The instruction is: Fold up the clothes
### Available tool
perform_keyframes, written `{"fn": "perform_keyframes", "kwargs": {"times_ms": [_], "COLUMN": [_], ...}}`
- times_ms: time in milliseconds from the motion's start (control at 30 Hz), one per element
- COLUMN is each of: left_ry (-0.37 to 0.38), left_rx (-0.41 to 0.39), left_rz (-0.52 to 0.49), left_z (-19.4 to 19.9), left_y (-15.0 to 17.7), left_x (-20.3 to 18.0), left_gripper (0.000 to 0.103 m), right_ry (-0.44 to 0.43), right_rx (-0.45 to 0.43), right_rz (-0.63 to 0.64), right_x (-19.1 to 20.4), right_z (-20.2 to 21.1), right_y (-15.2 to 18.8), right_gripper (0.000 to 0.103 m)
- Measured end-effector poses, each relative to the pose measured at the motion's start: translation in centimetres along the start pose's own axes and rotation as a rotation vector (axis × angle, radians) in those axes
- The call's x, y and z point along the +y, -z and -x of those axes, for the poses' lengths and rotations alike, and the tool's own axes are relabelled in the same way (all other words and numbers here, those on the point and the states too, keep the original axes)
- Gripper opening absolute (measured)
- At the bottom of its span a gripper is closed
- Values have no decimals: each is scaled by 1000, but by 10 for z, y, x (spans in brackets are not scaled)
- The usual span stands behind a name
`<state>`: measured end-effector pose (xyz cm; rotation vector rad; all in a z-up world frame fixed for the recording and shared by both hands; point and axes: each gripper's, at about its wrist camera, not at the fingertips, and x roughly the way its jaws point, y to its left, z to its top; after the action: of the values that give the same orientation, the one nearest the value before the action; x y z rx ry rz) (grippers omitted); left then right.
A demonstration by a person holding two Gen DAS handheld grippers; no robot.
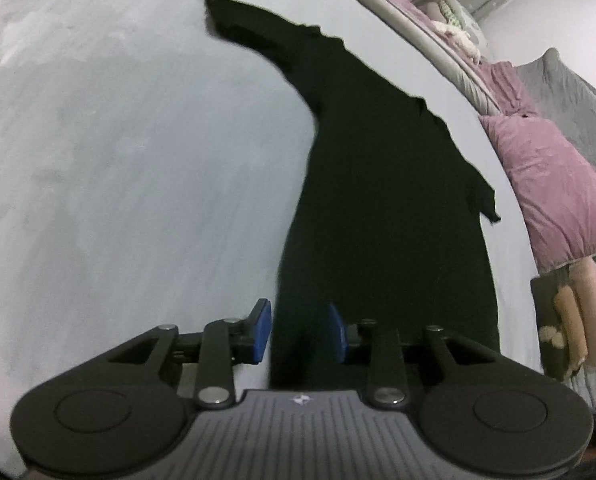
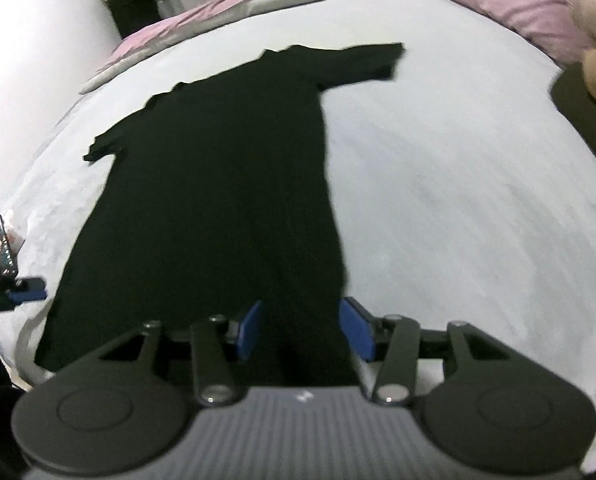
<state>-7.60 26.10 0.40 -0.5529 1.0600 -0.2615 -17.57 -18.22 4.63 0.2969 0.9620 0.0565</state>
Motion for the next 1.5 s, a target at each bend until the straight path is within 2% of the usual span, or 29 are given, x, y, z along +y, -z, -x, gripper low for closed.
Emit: {"fn": "perform_keyframes", "kwargs": {"times_ms": [333,500,600,700,733,767,833,1000,1067,1233,1500], "left_ry": [28,-39,-86,-126,-129,-131,-137,-134,-165,-227,-236], "left_rx": [-77,-120,-172,-190,-204,-220,-254,-267,-295,-353,-359], "left_rz": [-10,-14,29,61,70,79,80,134,155,183,216], "left_z": [-26,-44,-53,-58,-58,-57,-58,-55,-51,-44,-48], "left_y": [-53,-71,-74,-82,-84,-86,-89,-97,-100,-107,-111], "left_x": [-22,-16,-2,7,10,12,14,24,30,40,49], "left_gripper": [30,30,30,31,36,45,58,60,60,60,60], "right_ry": [-102,-155,-188,-216,-228,-240,-261,-313,-331,-338,-256], "right_rx": [-2,-2,-1,-2,-5,-7,-16,-38,-48,-59,-48], "right_rz": [111,181,223,266,281,297,335,431,474,565,650], "right_x": [56,92,117,143,152,162,181,228,247,281,306], "right_z": [-32,-54,-70,-89,-95,-101,-112,-140,-151,-179,-227], "right_y": [-46,-67,-80,-92,-96,-100,-107,-124,-132,-147,-159], "right_gripper": [45,45,45,45,45,45,44,41,38,33,33]}}
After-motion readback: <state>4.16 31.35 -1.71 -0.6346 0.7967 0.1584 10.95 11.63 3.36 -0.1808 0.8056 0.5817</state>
